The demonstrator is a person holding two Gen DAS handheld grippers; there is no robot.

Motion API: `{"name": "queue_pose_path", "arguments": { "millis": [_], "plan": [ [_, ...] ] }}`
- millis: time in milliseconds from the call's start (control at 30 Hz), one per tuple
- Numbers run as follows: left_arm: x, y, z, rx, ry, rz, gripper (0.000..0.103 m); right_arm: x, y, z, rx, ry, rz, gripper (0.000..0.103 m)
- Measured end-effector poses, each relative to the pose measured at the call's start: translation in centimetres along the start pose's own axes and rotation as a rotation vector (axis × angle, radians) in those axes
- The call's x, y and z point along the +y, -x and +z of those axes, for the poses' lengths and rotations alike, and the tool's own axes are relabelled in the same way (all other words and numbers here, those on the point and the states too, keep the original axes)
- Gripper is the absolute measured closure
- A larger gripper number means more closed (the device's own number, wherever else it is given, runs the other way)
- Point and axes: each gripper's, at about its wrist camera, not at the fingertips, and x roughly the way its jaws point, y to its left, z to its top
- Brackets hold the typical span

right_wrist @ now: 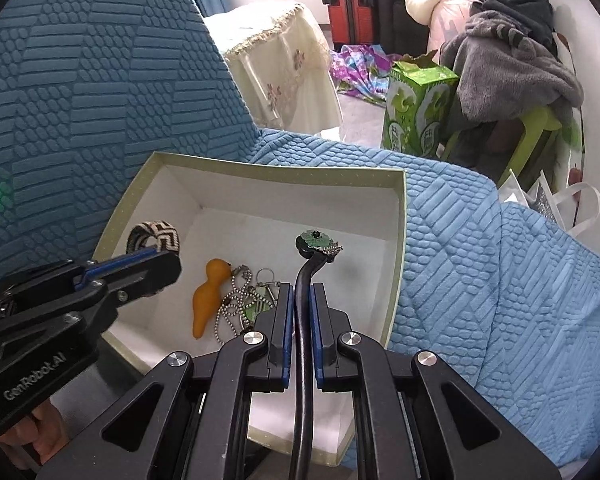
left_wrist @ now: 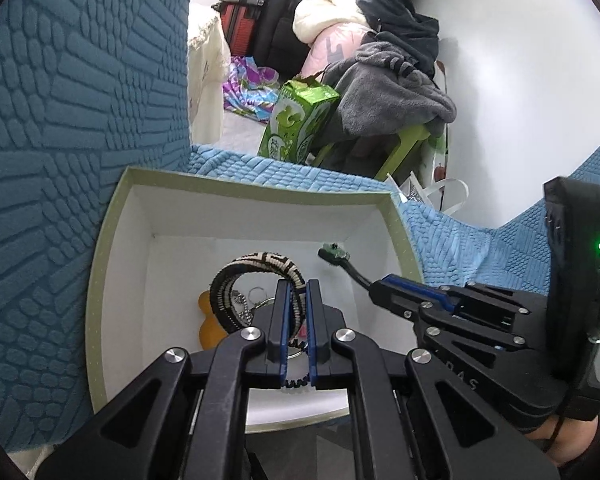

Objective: Organize jewelry

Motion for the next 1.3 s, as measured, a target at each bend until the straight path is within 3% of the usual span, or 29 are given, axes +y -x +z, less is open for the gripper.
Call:
{"name": "queue_pose_path", "arguments": {
  "millis": [133, 167, 200, 267, 467, 567, 600, 633, 667, 767, 833, 867, 1100, 1200, 1300],
  "plan": [
    [-0.3, 0.8, 0.0, 0.002, 0.003, -0.001, 0.091, -0.5, 0.8, -0.2, 0.003, -0.024, 0.012, 0.093],
    [-0.4, 0.9, 0.2, 0.003, 0.019, -0.003, 0.085, -0.6, 0.9, -0.2, 0.003, -0.033, 0.014, 0.090],
    [-0.5, 1.5, 0.3, -0.001, 0.032, 0.000, 0.079, -0.9, 1.3, -0.2, 0.000, -0.047, 0.012, 0.081],
    [-1.0, 2.8, 0.5, -0.032, 0.024, 0.015, 0.059, -1.2, 2.2, -0.1, -0.009, -0.063, 0.009, 0.078],
    [-3.1, 7.2, 1.4, -0.115, -0.022, 0.036, 0.045, -2.1, 7.4, 0.3, -0.101, -0.075, -0.003, 0.072],
    [-4.3, 10.0, 1.7, -0.181, -0.044, 0.001, 0.040, -2.3, 10.8, 0.5, -0.175, -0.077, 0.000, 0.054],
    [-4.9, 11.1, 1.7, -0.207, -0.055, 0.013, 0.036, -2.2, 11.6, 0.5, -0.196, -0.075, 0.000, 0.043],
    [-5.2, 11.8, 1.8, -0.227, -0.062, 0.029, 0.026, -2.2, 12.5, 0.7, -0.218, -0.071, -0.001, 0.037],
    [-5.6, 12.8, 1.8, -0.254, -0.070, 0.038, 0.022, -2.1, 13.9, 0.7, -0.249, -0.064, -0.004, 0.037],
    [-6.4, 15.1, 1.9, -0.288, -0.065, 0.016, 0.022, -2.0, 16.5, 0.6, -0.305, -0.055, -0.010, 0.028],
    [-6.9, 16.5, 1.7, -0.308, -0.068, 0.026, 0.020, -2.0, 18.4, 0.4, -0.345, -0.059, -0.024, 0.010],
    [-7.1, 17.0, 1.5, -0.320, -0.073, 0.035, 0.019, -2.1, 19.4, 0.3, -0.368, -0.061, -0.028, 0.007],
    [-8.9, 19.9, -0.6, -0.375, -0.099, 0.086, 0.015, -1.5, 23.6, -2.2, -0.455, -0.080, -0.016, 0.000],
    [-9.5, 20.3, -2.0, -0.378, -0.114, 0.086, 0.007, -1.4, 24.9, -3.8, -0.488, -0.091, -0.060, 0.000],
    [-9.0, 20.4, -2.9, -0.374, -0.075, 0.107, 0.002, -1.0, 25.4, -5.5, -0.489, -0.092, -0.049, 0.000]
  ]
}}
